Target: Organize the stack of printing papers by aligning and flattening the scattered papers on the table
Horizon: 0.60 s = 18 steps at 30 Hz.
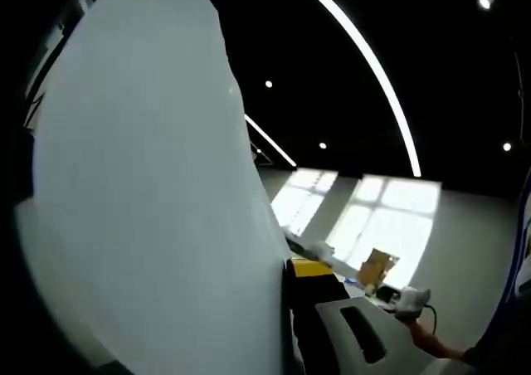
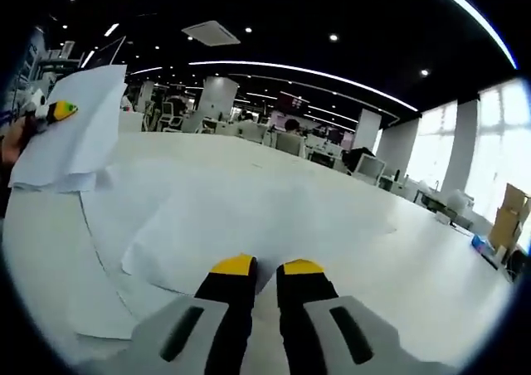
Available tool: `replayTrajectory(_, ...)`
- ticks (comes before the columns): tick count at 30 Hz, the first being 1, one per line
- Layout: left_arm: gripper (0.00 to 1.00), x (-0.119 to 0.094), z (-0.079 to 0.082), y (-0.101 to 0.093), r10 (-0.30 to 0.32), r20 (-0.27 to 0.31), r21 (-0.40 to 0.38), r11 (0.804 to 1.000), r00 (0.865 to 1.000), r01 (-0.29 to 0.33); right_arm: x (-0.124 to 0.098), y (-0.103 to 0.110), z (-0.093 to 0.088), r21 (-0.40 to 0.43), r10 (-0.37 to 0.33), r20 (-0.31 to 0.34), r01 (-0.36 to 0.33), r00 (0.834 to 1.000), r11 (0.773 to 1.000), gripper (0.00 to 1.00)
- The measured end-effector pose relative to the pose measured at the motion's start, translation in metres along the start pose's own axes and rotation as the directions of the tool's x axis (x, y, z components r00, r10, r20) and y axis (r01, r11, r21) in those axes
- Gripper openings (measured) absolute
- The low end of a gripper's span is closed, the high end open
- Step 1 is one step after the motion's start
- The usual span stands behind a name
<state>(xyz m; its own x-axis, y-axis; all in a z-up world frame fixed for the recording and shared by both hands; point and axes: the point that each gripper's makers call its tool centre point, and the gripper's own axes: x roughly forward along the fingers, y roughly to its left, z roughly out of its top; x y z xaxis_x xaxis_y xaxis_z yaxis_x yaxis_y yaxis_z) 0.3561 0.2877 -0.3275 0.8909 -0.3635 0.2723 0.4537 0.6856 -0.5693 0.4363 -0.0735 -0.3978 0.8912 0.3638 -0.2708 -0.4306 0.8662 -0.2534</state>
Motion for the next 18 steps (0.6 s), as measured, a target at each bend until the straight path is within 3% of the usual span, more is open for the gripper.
replayTrajectory(18,0.07,0.001,0.001,0.005,0.003,0.000,0.001,1.000,1.000,-0.003,-0.011,-0.015,0.022,0.048,-0.054,0.124,0.048,0.991,0.998,0.00)
